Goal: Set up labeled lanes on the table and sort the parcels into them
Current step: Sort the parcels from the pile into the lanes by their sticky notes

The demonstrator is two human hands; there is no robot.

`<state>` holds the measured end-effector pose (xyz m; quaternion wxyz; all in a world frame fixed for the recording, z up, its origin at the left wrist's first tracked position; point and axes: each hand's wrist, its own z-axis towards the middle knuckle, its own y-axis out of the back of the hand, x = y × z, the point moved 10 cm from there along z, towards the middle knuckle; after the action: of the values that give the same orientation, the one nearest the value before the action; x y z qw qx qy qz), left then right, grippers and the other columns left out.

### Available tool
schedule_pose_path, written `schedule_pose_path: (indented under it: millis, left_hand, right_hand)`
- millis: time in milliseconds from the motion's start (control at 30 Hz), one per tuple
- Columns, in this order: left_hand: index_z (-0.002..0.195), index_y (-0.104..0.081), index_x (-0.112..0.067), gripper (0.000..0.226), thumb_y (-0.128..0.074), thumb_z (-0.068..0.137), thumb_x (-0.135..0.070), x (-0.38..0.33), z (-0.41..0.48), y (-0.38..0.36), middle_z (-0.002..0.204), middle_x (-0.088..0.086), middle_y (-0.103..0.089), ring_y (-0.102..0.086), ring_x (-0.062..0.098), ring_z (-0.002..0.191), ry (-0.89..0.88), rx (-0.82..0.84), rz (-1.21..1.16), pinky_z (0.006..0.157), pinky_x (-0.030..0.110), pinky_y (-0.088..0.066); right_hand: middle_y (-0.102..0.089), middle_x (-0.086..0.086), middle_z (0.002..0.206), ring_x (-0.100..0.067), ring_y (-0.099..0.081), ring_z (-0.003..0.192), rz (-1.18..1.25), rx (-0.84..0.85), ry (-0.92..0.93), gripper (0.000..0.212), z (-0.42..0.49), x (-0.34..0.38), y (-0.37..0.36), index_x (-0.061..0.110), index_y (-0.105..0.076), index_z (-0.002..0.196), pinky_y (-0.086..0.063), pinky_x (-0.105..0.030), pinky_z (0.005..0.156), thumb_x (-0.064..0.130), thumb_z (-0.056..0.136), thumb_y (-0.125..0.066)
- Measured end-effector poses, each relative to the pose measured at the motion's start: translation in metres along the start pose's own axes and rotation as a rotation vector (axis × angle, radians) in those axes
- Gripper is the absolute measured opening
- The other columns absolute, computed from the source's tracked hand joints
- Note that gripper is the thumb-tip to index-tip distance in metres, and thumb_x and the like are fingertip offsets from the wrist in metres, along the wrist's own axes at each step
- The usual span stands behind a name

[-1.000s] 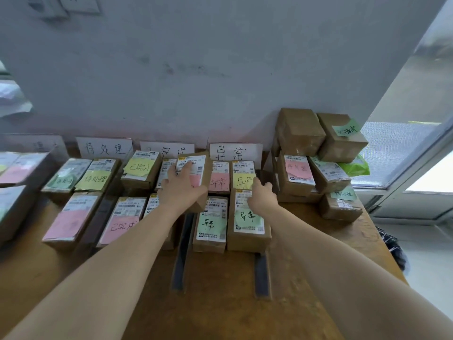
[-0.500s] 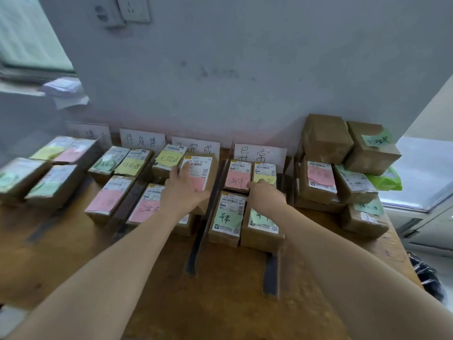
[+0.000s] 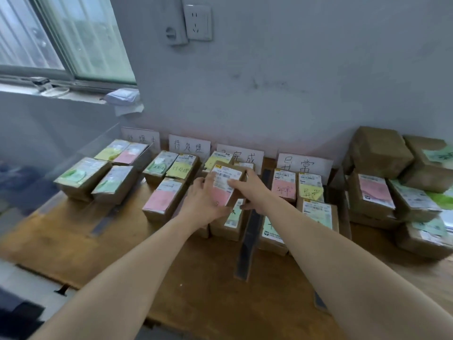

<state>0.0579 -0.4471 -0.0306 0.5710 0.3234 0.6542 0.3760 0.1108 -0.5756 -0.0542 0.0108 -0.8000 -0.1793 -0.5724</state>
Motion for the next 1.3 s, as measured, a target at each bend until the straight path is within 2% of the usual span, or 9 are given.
schedule_pose_path:
  millis: [67,133,267,367,533,800,1033,1133,1300]
  left_hand:
    - [0.151,-0.009,-0.03,0.093,-0.068,0.08,-0.047,0.01,0.002,-0.001,0.152,0.007,-0.02,-0.025,0.031,0.138,-0.036,0.104,-0.074,0.109,0.048,-0.028]
    - [0.148,-0.025,-0.03,0.065,-0.053,0.091,-0.048,0.029,0.005,0.005,0.149,0.005,-0.033,-0.036,0.027,0.133,-0.035,0.165,-0.155,0.105,0.043,-0.034]
    - [0.132,-0.052,-0.024,0.037,-0.047,0.097,-0.034,0.086,0.013,0.039,0.132,0.002,-0.056,-0.052,0.02,0.117,-0.045,0.056,-0.074,0.086,0.03,-0.042]
    - [0.132,-0.053,-0.021,0.04,-0.057,0.093,-0.029,0.127,0.016,0.042,0.131,0.005,-0.055,-0.054,0.022,0.113,-0.027,0.041,0.026,0.089,0.034,-0.048]
    - [0.141,-0.043,-0.012,0.055,-0.057,0.093,-0.036,0.156,0.005,-0.005,0.137,0.01,-0.052,-0.052,0.025,0.121,0.029,0.361,-0.03,0.094,0.033,-0.044]
    - [0.117,-0.059,-0.011,0.025,-0.046,0.099,-0.023,0.156,0.0,-0.016,0.102,0.005,-0.063,-0.063,0.018,0.085,-0.019,0.413,-0.063,0.071,0.025,-0.047]
    - [0.095,-0.062,-0.014,0.03,-0.04,0.101,-0.034,0.159,0.003,-0.013,0.096,0.008,-0.066,-0.058,0.015,0.08,-0.018,0.402,-0.132,0.072,0.026,-0.043]
    - [0.098,-0.062,-0.011,0.038,-0.036,0.101,-0.039,0.156,0.007,0.001,0.097,0.009,-0.067,-0.061,0.02,0.086,-0.043,0.377,-0.209,0.082,0.033,-0.05]
    - [0.097,-0.06,-0.017,0.036,-0.033,0.101,-0.04,0.146,0.011,0.026,0.091,0.003,-0.066,-0.065,0.022,0.091,-0.051,0.338,-0.411,0.088,0.037,-0.053]
  right_hand:
    - [-0.059,-0.008,0.123,-0.027,-0.059,0.107,0.104,-0.016,-0.046,0.061,0.001,-0.006,-0.007,0.026,-0.033,0.141,-0.051,-0.054,0.091,0.018,0.09,-0.066]
    - [-0.06,-0.01,0.117,-0.027,-0.06,0.105,0.12,-0.052,-0.078,0.063,0.0,-0.01,-0.014,0.025,-0.032,0.14,-0.052,-0.053,0.091,0.015,0.089,-0.067]
    - [-0.066,-0.007,0.108,-0.02,-0.062,0.097,0.113,-0.086,-0.155,0.064,-0.009,-0.028,-0.045,0.022,-0.033,0.138,-0.053,-0.046,0.086,0.016,0.087,-0.071]
    - [-0.068,-0.007,0.109,-0.018,-0.065,0.097,0.138,-0.067,-0.24,0.061,-0.024,-0.053,-0.077,0.022,-0.035,0.132,-0.055,-0.04,0.08,0.017,0.085,-0.073]
    - [-0.068,-0.002,0.11,-0.021,-0.062,0.108,0.084,-0.056,-0.359,0.039,-0.042,-0.101,-0.108,0.019,-0.05,0.112,-0.05,-0.05,0.096,0.017,0.082,-0.076]
    - [-0.064,-0.001,0.1,-0.017,-0.06,0.097,0.098,-0.116,-0.417,0.025,-0.055,-0.121,-0.122,0.02,-0.048,0.095,-0.051,-0.042,0.089,0.019,0.086,-0.072]
    - [-0.071,-0.004,0.107,-0.022,-0.064,0.105,0.132,-0.196,-0.27,0.031,-0.043,-0.083,-0.105,0.013,-0.058,0.119,-0.042,-0.048,0.102,0.03,0.093,-0.062]
    - [-0.07,-0.003,0.109,-0.021,-0.063,0.107,0.134,-0.208,-0.199,0.038,-0.036,-0.058,-0.104,0.017,-0.054,0.125,-0.046,-0.044,0.097,0.036,0.092,-0.061]
    - [-0.07,-0.001,0.108,-0.017,-0.061,0.102,0.171,-0.227,-0.141,0.038,-0.031,-0.027,-0.11,0.02,-0.055,0.126,-0.045,-0.03,0.069,0.039,0.093,-0.058]
